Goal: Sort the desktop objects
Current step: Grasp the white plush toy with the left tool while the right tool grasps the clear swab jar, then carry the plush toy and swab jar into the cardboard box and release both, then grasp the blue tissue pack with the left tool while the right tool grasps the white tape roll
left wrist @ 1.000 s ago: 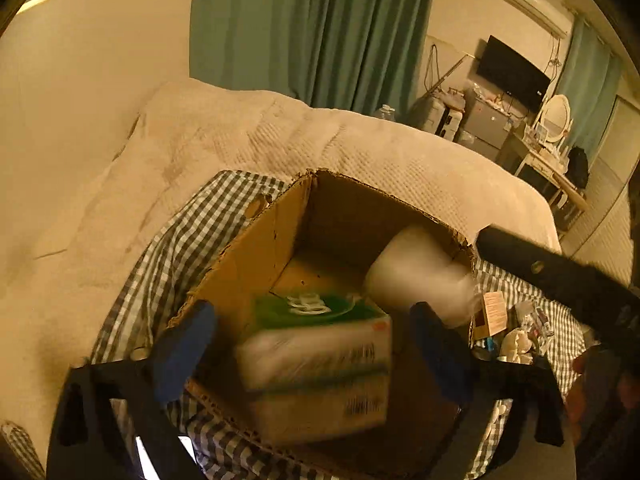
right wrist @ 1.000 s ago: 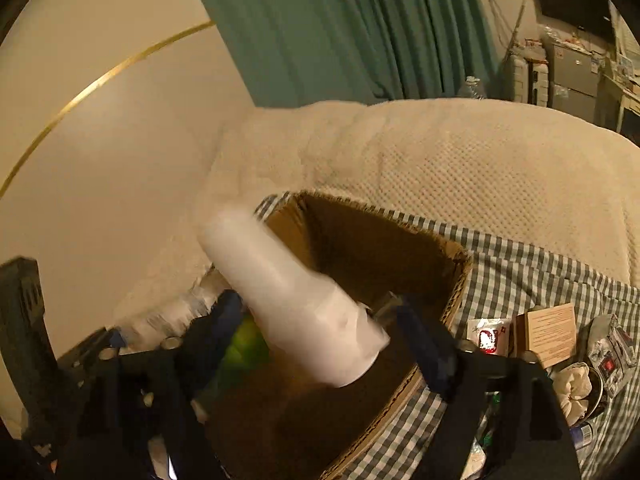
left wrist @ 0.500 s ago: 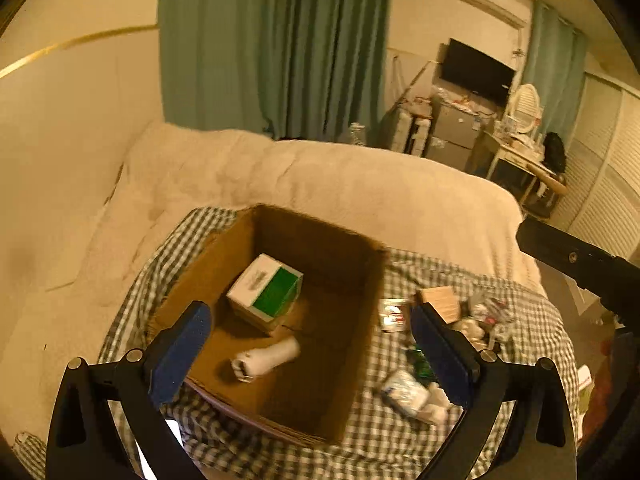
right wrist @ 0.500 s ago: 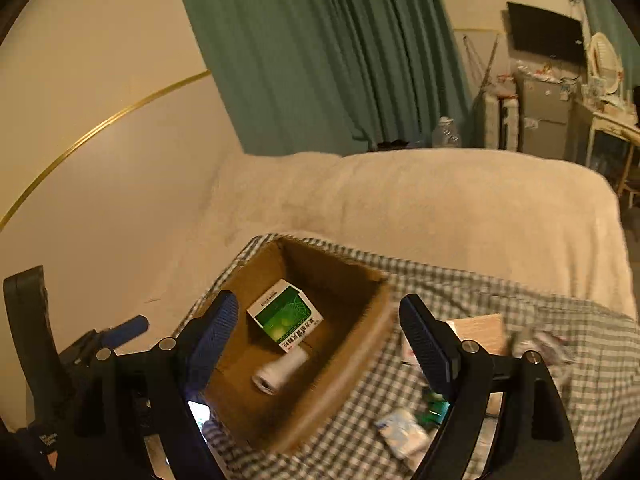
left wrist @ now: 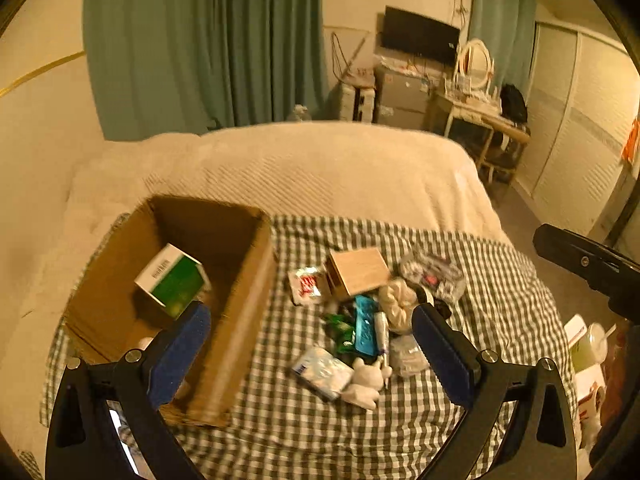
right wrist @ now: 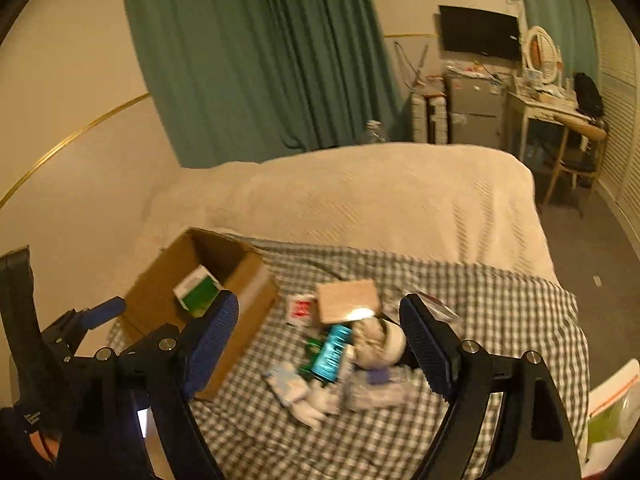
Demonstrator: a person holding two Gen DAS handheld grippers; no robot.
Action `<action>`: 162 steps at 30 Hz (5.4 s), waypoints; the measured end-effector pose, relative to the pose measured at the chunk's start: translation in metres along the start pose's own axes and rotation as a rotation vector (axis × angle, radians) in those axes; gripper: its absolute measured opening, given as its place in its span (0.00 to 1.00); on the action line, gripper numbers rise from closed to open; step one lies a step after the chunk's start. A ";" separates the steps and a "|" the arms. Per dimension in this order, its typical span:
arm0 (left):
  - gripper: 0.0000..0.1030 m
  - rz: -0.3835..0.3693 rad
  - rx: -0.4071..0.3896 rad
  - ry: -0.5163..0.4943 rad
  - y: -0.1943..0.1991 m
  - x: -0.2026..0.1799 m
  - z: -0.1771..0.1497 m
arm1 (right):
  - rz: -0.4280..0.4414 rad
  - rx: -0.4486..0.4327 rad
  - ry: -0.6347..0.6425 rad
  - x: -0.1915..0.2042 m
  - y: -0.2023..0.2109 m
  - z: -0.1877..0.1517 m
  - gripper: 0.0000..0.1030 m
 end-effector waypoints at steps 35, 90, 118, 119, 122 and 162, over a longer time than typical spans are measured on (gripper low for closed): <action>0.81 -0.105 0.330 -0.185 -0.165 -0.032 -0.144 | 0.039 0.379 0.031 -0.063 -0.183 -0.140 0.88; 0.50 -0.045 -0.063 0.116 0.008 0.095 0.021 | 0.054 0.052 0.030 0.051 -0.032 -0.001 0.87; 0.92 0.037 -0.039 0.073 -0.031 0.219 0.017 | 0.181 0.023 -0.003 0.176 -0.195 0.042 0.92; 0.92 0.040 -0.050 0.082 -0.022 0.222 0.021 | 0.180 0.017 0.002 0.176 -0.192 0.043 0.92; 0.92 0.051 -0.076 0.085 0.001 0.221 0.029 | 0.178 0.003 0.001 0.171 -0.173 0.047 0.92; 0.99 -0.035 0.250 -0.007 -0.160 -0.001 -0.110 | -0.023 0.188 -0.077 -0.073 -0.125 -0.091 0.82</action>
Point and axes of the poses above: each gripper's, at about its wrist camera, not at the fingertips, and y roughly against the way its jaws point, x to its left, z to its top, the point moved 2 cm from there along -y, roughly the way its jaws point, and after that the axes turned 5 degrees about y, right-handed, at the moved point
